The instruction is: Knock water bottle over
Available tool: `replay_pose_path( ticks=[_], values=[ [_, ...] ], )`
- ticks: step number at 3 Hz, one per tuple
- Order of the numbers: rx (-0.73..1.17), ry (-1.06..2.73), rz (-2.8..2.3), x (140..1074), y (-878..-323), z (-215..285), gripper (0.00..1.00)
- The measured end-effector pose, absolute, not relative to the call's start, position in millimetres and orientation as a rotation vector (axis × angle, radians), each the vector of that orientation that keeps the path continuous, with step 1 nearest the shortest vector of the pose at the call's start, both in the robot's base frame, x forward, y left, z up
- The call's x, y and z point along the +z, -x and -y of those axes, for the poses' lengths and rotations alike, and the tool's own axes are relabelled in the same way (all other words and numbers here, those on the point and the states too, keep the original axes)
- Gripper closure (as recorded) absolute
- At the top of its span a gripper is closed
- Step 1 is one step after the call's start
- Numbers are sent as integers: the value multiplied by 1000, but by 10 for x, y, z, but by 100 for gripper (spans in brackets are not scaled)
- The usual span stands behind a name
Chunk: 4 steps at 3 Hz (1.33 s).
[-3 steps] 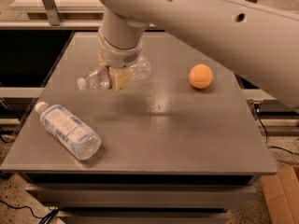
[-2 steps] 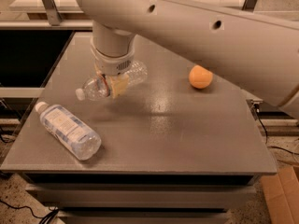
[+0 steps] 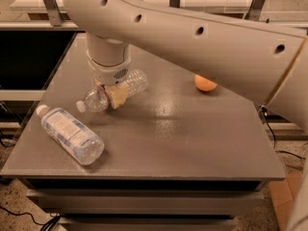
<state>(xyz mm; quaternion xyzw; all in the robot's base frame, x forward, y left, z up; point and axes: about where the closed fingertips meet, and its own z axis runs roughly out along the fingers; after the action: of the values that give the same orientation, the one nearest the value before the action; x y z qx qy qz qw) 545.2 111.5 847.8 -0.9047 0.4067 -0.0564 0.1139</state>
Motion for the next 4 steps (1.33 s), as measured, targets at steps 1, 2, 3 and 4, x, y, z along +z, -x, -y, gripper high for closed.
replay_pose_path(
  ticks=[1,2,3,4],
  values=[
    [-145,2666,-1202,8432,-5468,-1125,60],
    [-121,2671,-1214,8415,-5498,-1122,36],
    [-104,2670,-1228,8402,-5523,-1120,13],
    [-72,2661,-1246,8403,-5551,-1116,0]
  ],
)
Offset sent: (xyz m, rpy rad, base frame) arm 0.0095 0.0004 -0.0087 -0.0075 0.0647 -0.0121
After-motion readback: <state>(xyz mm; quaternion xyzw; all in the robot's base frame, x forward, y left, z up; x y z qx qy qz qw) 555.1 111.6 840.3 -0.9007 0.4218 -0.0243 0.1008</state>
